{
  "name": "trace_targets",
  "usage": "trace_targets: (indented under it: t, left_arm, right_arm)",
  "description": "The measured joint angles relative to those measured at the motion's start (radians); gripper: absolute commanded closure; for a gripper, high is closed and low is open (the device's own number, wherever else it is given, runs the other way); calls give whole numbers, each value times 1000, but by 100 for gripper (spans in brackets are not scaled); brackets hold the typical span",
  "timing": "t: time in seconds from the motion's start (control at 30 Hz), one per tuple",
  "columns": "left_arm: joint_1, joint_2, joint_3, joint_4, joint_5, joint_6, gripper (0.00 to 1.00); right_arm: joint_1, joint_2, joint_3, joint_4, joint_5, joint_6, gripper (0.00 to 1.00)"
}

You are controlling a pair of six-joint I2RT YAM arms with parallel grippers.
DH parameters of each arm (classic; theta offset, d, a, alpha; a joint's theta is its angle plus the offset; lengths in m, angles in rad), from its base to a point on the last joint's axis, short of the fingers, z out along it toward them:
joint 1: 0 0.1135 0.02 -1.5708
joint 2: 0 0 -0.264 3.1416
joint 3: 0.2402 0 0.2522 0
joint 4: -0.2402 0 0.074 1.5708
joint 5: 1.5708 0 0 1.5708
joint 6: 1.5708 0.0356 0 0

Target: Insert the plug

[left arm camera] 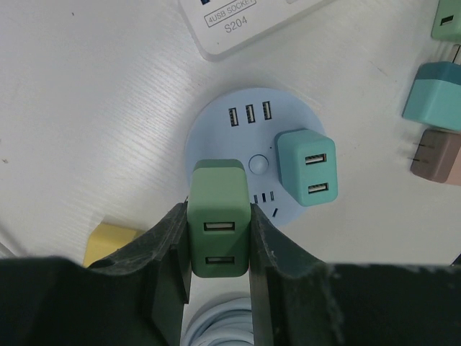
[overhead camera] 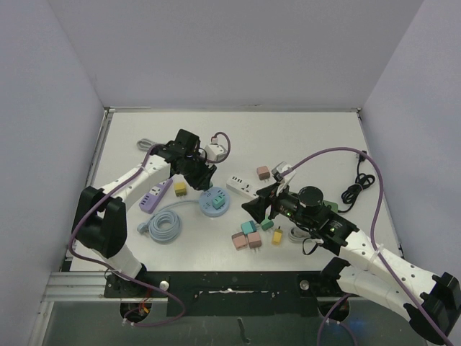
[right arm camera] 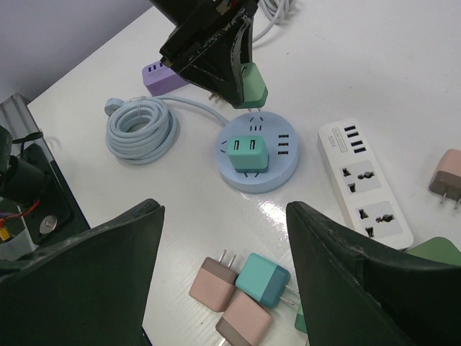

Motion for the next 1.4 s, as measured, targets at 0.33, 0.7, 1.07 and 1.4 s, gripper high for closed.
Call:
trace_targets:
  t: [0.33, 0.7, 1.07, 1.4]
  left_arm:
    - [-40, 89, 31, -55, -65, 19, 90]
    - [-56, 92, 30, -42, -114, -43, 91]
    - [-59, 99, 28, -29, -133, -90, 90]
    - [-63, 99, 8, -13, -119, -103, 91]
  right_arm:
    - [0, 51, -1, 21, -12, 29, 32]
    - [-1, 65, -4, 49, -24, 48, 32]
    - [-1, 66, -19, 62, -25, 59, 33]
    - [-1, 83, -27, 65, -24, 72, 33]
